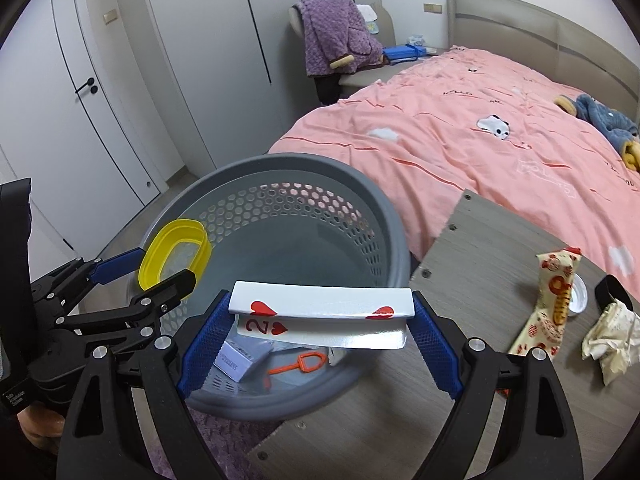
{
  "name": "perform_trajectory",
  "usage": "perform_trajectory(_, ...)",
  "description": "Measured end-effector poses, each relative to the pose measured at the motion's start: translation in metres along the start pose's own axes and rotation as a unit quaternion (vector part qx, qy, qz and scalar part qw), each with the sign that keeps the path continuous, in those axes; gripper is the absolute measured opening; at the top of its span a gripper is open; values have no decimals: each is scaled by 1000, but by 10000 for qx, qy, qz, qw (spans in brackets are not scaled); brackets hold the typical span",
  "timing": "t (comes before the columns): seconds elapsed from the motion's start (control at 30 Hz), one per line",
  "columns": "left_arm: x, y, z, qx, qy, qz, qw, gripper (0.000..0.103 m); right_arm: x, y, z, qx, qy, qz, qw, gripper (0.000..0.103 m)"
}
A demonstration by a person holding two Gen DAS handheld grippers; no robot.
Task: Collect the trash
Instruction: 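Hold the lid and card over the basket and open both tools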
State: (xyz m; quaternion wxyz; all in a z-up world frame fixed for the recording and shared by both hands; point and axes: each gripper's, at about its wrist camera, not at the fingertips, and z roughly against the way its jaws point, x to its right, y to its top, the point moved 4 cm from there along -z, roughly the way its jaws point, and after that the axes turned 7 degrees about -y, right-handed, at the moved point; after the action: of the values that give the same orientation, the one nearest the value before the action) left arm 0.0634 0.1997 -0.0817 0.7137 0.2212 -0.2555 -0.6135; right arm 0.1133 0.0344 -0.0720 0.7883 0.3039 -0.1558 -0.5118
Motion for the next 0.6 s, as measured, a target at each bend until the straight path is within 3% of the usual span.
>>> perform_trajectory(0.37, -15, 3, -1, 23, 60, 169, 9998, 68, -9, 5, -12, -72, 34, 89, 9999, 85)
perform_trajectory(0.6, -15, 3, 1, 28, 94, 188, 9998, 69, -6, 7, -8, 16, 6, 46, 10000, 92)
